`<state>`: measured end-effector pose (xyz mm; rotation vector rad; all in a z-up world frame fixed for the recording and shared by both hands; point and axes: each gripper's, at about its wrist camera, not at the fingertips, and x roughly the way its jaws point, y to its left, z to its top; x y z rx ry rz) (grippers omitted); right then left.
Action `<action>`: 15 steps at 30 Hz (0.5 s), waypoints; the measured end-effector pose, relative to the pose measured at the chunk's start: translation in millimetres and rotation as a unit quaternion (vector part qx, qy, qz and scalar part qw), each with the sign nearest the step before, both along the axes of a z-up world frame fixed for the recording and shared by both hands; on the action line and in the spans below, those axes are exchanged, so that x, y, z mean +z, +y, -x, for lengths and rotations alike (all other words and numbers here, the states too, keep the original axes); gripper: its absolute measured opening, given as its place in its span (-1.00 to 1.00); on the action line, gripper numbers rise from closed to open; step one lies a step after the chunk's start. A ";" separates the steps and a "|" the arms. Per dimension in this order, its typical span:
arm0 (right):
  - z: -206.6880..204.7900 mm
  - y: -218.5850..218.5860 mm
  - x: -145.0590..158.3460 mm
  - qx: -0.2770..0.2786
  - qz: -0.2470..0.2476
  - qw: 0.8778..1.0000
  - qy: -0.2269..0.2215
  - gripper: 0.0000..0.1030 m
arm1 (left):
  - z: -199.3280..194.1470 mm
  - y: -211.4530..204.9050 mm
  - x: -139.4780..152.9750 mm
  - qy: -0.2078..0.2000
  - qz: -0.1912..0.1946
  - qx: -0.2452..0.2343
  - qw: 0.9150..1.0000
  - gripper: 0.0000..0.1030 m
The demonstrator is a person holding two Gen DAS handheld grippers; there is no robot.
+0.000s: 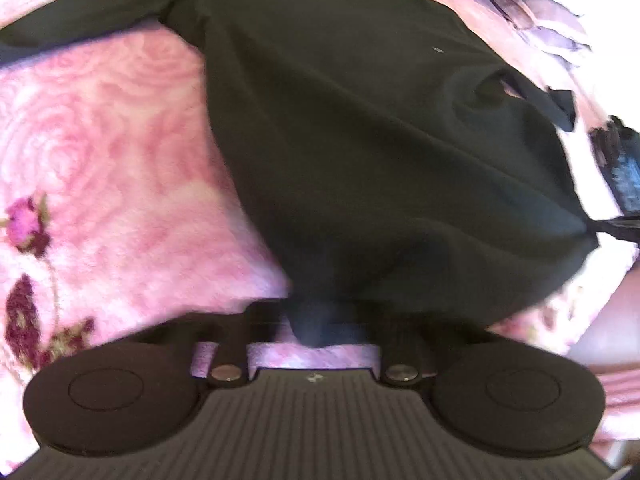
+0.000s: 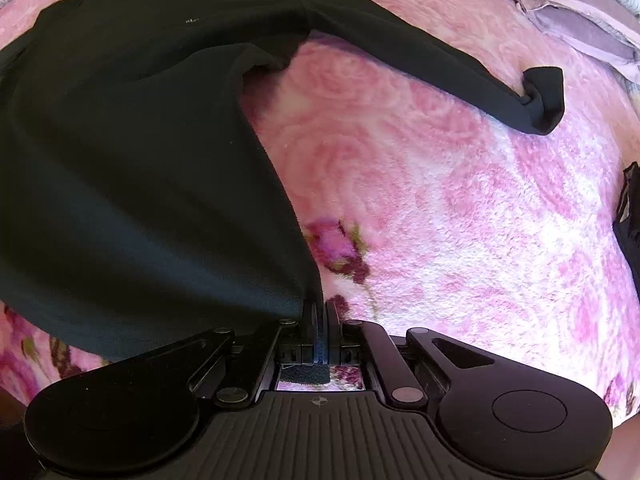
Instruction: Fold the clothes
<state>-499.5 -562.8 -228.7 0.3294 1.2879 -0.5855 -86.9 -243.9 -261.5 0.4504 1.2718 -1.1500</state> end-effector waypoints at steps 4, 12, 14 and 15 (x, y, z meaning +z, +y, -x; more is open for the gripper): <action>3.0 -2.5 23.9 0.011 -0.012 1.000 -0.010 -1.00 | -9.0 34.7 65.3 -0.042 -0.010 -0.019 0.999 -0.95; 26.7 38.2 15.9 0.008 -0.068 0.998 0.016 -1.00 | 7.6 59.2 56.3 -0.055 -0.078 -0.071 0.993 -0.93; 33.9 43.7 -4.0 -0.020 -0.091 0.995 0.026 -1.00 | 13.1 60.5 31.4 -0.044 -0.106 -0.070 0.991 -0.89; 38.3 46.0 -12.5 -0.035 -0.101 0.994 0.029 -1.00 | 15.1 63.0 23.6 -0.036 -0.119 -0.070 0.990 -0.86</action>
